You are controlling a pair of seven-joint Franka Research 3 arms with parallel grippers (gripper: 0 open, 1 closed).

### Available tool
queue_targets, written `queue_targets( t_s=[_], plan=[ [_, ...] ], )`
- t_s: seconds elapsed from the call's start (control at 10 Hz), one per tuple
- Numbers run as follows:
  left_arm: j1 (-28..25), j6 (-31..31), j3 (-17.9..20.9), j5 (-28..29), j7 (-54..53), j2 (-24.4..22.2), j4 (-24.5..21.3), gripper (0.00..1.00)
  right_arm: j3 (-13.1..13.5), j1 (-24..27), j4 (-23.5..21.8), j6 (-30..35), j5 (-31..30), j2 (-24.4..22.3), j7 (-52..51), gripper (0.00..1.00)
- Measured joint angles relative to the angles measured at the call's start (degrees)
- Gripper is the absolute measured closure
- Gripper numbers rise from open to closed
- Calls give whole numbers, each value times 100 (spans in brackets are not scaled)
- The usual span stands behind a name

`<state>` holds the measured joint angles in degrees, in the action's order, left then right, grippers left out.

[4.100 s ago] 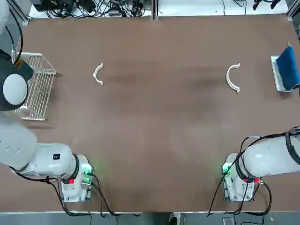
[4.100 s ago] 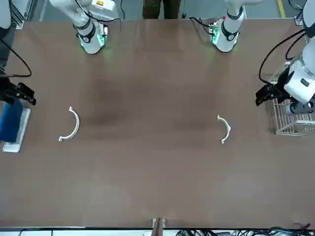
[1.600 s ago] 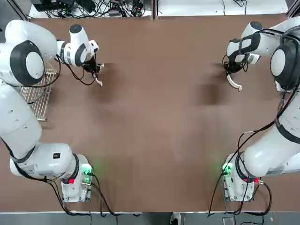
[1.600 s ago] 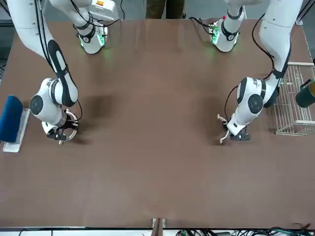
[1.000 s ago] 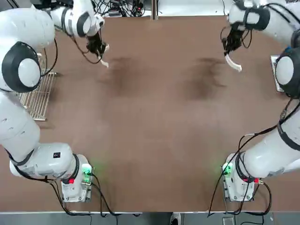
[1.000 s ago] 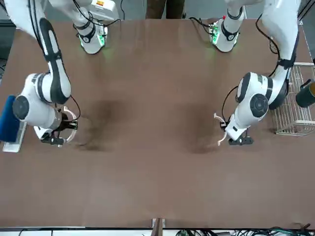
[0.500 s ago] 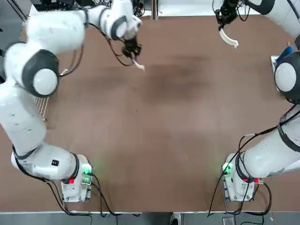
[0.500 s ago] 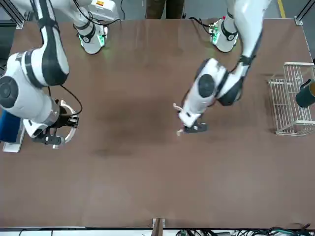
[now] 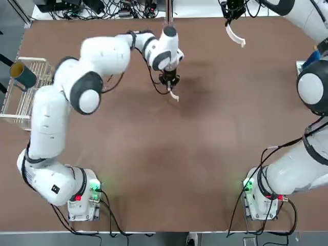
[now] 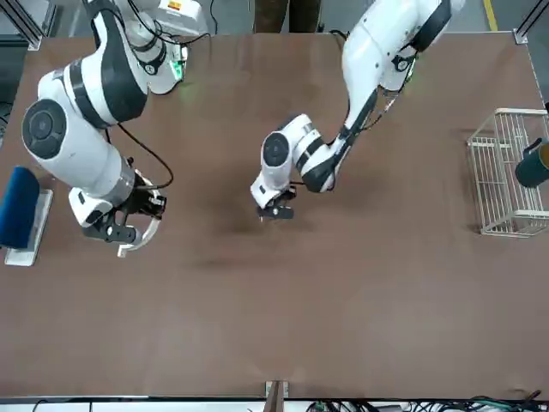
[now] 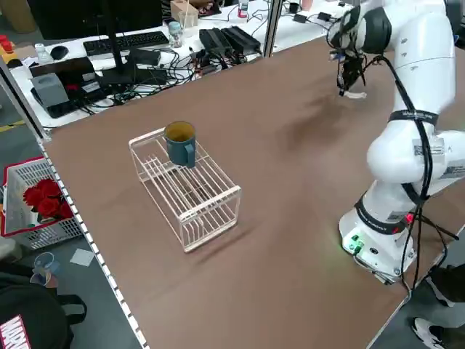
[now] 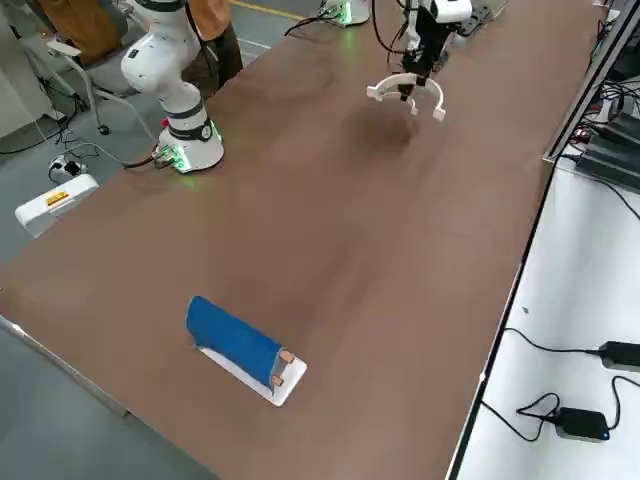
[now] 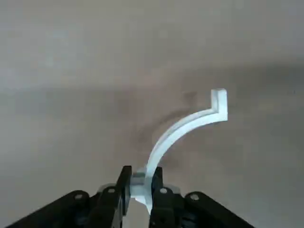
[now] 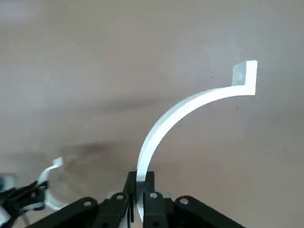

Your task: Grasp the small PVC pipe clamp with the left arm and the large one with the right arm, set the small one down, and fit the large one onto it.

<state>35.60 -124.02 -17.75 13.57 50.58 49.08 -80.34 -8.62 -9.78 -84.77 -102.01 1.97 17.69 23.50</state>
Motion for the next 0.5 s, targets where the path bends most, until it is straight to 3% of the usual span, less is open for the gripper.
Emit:
queue_targets(
  t_s=[0.2, 0.4, 0.5],
  plan=[
    [353, -296, 309, 1, 104, 320, 190, 77, -186, 5, 153, -16, 2, 186, 264, 91],
    [332, -301, 337, 1, 219, 319, 304, 66, -523, 4, 364, -47, 2, 428, 706, 91],
    [289, -289, 357, 1, 264, 282, 378, 52, -705, 0, 473, -71, 2, 561, 879, 91]
  ],
)
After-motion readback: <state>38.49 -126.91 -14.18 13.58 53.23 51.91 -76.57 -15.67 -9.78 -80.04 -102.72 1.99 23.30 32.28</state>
